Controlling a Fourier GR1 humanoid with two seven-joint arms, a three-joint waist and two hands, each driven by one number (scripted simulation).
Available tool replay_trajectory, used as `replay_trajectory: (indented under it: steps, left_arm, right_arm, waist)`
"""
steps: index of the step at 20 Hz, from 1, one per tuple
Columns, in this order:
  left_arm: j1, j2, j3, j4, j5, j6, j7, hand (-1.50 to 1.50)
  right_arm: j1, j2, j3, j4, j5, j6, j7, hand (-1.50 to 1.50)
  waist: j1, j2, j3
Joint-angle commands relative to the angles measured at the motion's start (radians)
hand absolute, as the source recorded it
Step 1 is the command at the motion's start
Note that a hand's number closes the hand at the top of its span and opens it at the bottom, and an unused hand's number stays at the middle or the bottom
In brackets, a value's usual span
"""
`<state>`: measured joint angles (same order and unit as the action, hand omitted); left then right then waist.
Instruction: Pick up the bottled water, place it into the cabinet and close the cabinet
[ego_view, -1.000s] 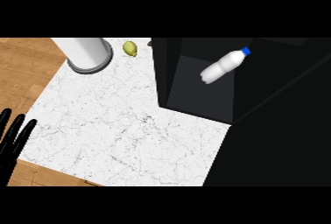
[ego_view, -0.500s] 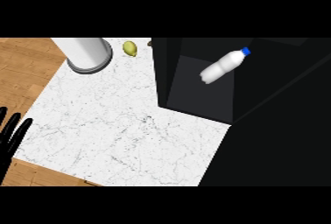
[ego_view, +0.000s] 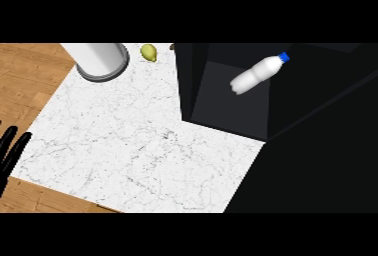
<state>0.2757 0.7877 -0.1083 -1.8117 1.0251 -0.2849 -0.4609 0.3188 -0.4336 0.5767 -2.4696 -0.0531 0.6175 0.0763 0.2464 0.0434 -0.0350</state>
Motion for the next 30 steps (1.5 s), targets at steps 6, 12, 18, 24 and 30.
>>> replay_trajectory:
  steps: [6,12,18,24,30]
  left_arm:
    - [-0.023,0.012,0.010,-0.002,0.011,-0.022,0.006,-1.50]
    - [-0.024,0.007,0.009,0.015,0.015,-0.032,0.007,-1.50]
    - [-0.030,0.011,0.017,0.037,0.012,-0.032,0.009,-1.50]
    - [-0.025,0.013,0.021,0.043,0.022,-0.043,0.011,-1.50]
    - [-0.033,0.004,0.029,0.055,0.019,-0.036,0.003,-1.50]
  right_arm:
    - [-0.020,0.076,0.121,0.092,-0.132,-0.014,0.060,1.50]
    - [-0.048,0.094,0.050,0.103,-0.130,-0.046,0.086,1.50]
    - [-0.147,0.074,-0.023,0.121,-0.069,-0.026,0.144,1.50]
    - [-0.254,0.124,-0.043,0.211,-0.066,-0.065,0.231,1.50]
    - [-0.410,0.224,-0.055,0.364,-0.089,-0.118,0.320,1.50]
  waist:
    - [0.034,0.032,0.010]
    - [0.015,0.031,0.009]
    - [0.010,0.025,0.006]
    - [0.009,0.019,0.008]
    - [-0.002,0.014,0.013]
